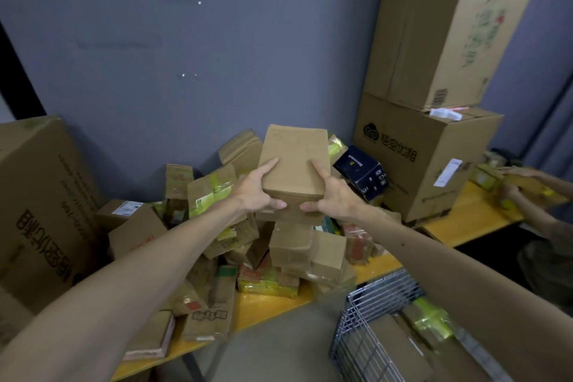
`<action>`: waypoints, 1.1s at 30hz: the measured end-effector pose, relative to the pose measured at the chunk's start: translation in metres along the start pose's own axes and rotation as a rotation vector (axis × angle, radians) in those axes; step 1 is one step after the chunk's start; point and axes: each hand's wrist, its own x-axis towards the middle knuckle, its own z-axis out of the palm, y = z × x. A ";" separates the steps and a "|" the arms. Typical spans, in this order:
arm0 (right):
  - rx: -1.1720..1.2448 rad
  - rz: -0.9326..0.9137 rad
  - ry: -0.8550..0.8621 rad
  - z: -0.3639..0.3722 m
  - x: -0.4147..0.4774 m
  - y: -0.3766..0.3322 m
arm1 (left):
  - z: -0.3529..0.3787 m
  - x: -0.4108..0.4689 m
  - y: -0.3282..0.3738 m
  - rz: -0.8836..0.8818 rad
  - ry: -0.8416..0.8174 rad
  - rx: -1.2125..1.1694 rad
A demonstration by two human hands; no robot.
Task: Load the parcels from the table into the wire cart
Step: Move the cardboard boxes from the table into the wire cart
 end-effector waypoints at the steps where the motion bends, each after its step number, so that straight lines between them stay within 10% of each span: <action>1: 0.002 0.016 0.015 -0.001 -0.008 0.000 | 0.002 -0.002 0.003 0.022 -0.013 0.010; 33: 0.146 0.552 0.283 -0.171 -0.232 0.346 | 0.408 0.042 0.228 0.266 -0.510 0.206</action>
